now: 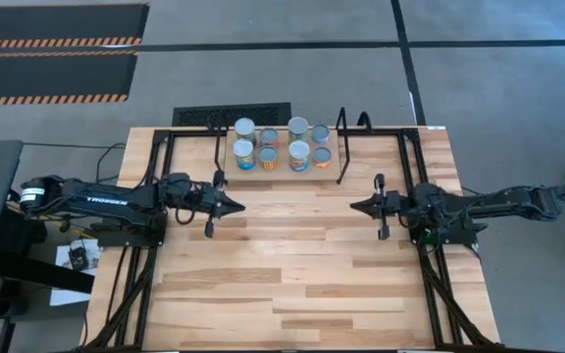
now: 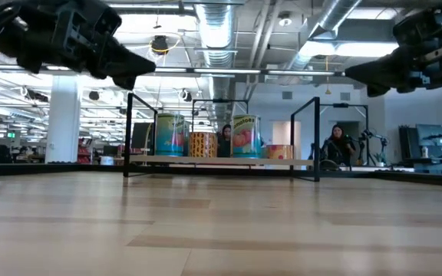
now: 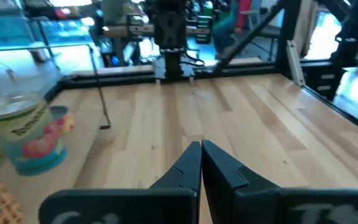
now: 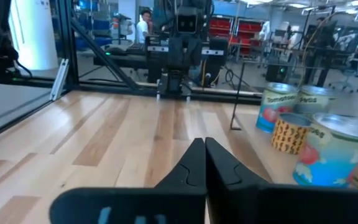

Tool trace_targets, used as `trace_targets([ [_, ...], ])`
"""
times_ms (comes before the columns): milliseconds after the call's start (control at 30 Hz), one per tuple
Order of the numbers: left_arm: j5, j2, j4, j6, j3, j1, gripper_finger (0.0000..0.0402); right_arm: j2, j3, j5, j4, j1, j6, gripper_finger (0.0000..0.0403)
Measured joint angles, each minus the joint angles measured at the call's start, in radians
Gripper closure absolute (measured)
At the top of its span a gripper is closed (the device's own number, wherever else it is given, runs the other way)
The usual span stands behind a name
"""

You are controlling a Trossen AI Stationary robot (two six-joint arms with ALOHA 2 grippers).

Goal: Pick and place cans onto a shelf
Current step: Return to Home Position

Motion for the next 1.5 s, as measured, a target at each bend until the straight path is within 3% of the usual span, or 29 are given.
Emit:
trace_targets([
  [167, -0.024, -0.019, 0.241, -0.04, -0.136, 0.009, 0.04, -0.115, 0.0, 0.0, -0.086, -0.02, -0.023, 0.0397],
  [433, -0.027, -0.221, 0.243, -0.121, -0.26, 0.048, 0.04, -0.312, -0.001, -0.003, -0.238, -0.056, -0.03, 0.0398],
  [567, -0.037, -0.357, 0.069, -0.103, -0.259, 0.049, 0.04, -0.425, -0.001, -0.003, -0.319, -0.067, -0.031, 0.0398],
  [1000, -0.08, -0.884, -0.465, -0.095, -0.259, 0.051, 0.04, -0.427, -0.002, -0.001, -0.351, -0.077, -0.048, 0.0398],
  [1067, -0.098, -0.947, -0.467, -0.103, -0.258, 0.051, 0.04, -0.427, -0.002, -0.001, -0.346, -0.078, -0.05, 0.0398],
  [1500, -0.107, -0.915, -0.458, -0.092, -0.26, 0.056, 0.04, -0.426, -0.002, 0.068, -0.401, -0.158, -0.033, 0.0383],
])
